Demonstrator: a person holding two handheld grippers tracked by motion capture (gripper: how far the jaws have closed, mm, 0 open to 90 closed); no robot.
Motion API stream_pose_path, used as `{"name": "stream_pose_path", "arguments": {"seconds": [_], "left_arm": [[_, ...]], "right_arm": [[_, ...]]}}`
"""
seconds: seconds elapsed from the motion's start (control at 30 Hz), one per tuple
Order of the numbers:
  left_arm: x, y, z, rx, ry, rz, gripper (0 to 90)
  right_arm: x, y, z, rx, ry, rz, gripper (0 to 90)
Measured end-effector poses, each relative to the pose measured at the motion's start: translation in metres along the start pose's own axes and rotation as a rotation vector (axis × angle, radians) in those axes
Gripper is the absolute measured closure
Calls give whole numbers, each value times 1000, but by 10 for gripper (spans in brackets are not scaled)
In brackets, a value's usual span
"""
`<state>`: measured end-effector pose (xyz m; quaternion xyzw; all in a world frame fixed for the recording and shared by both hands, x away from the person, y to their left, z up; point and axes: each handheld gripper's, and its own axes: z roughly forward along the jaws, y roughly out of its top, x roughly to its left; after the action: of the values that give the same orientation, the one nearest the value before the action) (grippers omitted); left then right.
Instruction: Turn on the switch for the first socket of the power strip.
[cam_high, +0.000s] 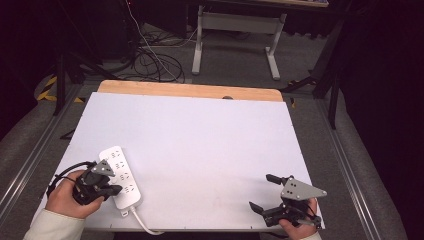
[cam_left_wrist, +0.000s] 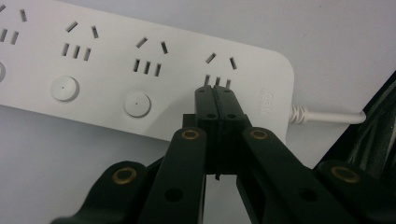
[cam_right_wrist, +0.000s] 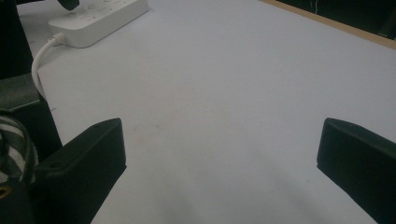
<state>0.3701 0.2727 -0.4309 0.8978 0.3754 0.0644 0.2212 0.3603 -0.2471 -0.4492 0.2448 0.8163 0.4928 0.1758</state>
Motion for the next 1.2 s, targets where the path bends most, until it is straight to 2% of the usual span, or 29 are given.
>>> {"name": "stream_pose_path", "arguments": {"seconds": [0.4,1.2], "left_arm": [[1,-2,4,-8,-2,0,900],[2,-4,6,-26,-4,-32,900]], "right_arm": [[0,0,-1,-2,0,0,18],[0,0,-1,-2,2,4,20]]}}
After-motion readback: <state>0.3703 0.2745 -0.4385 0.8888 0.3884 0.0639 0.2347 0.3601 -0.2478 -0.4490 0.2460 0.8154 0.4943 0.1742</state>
